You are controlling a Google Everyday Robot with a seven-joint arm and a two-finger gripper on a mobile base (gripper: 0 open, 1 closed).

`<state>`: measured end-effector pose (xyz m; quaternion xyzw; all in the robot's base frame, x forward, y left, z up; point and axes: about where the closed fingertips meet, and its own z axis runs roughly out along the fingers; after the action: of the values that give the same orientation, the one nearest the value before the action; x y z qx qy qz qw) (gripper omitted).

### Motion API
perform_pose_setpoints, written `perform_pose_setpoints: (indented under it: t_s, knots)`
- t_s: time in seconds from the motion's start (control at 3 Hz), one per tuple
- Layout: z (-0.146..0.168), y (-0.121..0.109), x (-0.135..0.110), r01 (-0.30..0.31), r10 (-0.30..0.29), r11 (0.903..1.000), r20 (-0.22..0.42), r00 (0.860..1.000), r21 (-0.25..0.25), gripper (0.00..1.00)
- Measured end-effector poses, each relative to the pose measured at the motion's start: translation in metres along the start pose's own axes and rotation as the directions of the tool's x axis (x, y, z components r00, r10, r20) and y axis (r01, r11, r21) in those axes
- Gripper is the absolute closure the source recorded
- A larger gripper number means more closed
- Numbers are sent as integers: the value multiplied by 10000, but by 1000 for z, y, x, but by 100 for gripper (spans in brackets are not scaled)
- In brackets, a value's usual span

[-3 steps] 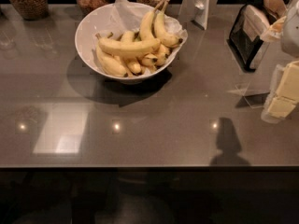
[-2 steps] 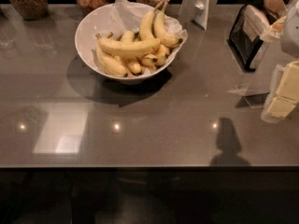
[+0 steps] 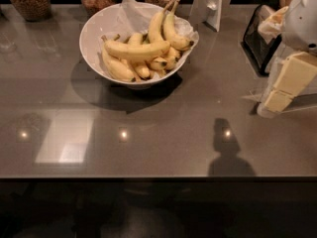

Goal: Pick banana from white bowl

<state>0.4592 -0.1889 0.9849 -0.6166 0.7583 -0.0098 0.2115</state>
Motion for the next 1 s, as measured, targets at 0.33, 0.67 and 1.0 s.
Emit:
perform_pose_setpoints:
  t_s: [0.33, 0.67, 1.0]
  knots:
    - [8, -19, -34, 386, -403, 9990, 801, 9960, 230, 0]
    - [18, -41, -68, 744, -789, 9966, 1488, 9857, 353, 0]
    - [39, -60, -102, 1085, -1103, 9939, 2079, 9719, 202, 0]
